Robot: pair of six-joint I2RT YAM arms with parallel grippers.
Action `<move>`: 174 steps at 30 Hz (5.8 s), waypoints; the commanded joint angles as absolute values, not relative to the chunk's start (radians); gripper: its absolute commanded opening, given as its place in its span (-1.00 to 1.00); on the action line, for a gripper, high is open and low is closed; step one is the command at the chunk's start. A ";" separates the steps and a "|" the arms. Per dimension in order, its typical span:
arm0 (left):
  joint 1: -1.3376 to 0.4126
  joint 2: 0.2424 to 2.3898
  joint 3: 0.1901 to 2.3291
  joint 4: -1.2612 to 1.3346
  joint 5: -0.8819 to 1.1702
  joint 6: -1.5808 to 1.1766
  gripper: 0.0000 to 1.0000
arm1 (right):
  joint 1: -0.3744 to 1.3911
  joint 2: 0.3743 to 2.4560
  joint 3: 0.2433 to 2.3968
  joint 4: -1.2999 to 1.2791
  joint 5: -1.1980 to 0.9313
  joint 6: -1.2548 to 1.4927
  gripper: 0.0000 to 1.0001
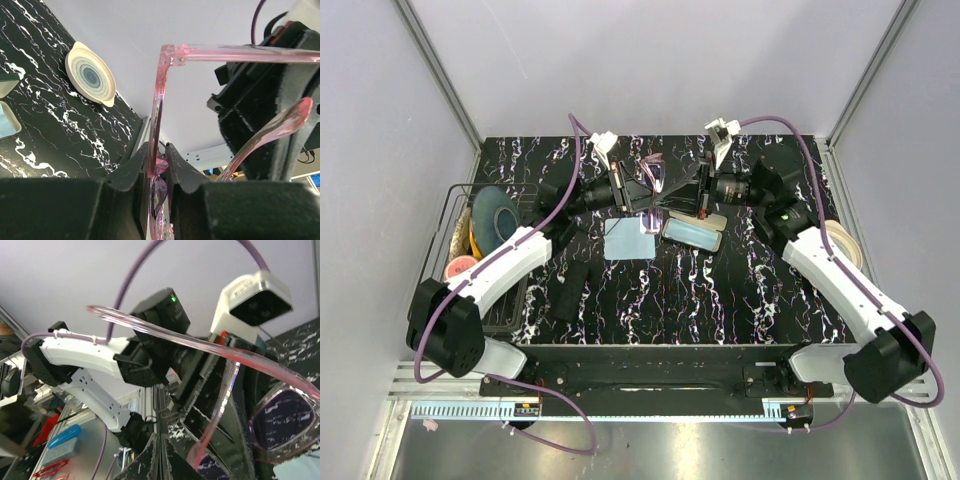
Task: Organize the sunglasses
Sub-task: Fold the right temple of the sunglasses with the sunglasses, then fold the left temple of the sunglasses with the sunglasses, then pass from the left arm to the right, then fold the right temple of the sunglasses on the sunglasses.
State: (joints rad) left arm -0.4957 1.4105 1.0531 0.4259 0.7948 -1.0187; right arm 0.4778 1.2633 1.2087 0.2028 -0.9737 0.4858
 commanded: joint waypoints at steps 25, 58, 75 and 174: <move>-0.483 1.324 1.046 0.440 0.880 -0.893 -0.64 | 0.482 1.236 1.383 -0.048 -0.442 0.388 -0.87; -0.483 1.322 1.049 0.529 0.933 -0.979 -0.66 | 0.508 1.276 1.259 0.173 -0.816 0.457 -0.63; -0.483 1.267 1.054 0.442 0.887 -0.916 -0.66 | 0.508 1.218 1.285 -0.009 -0.574 0.430 0.10; -0.549 1.058 0.937 0.624 0.808 -0.804 -0.42 | 0.508 1.285 1.278 0.264 -0.821 0.690 -1.00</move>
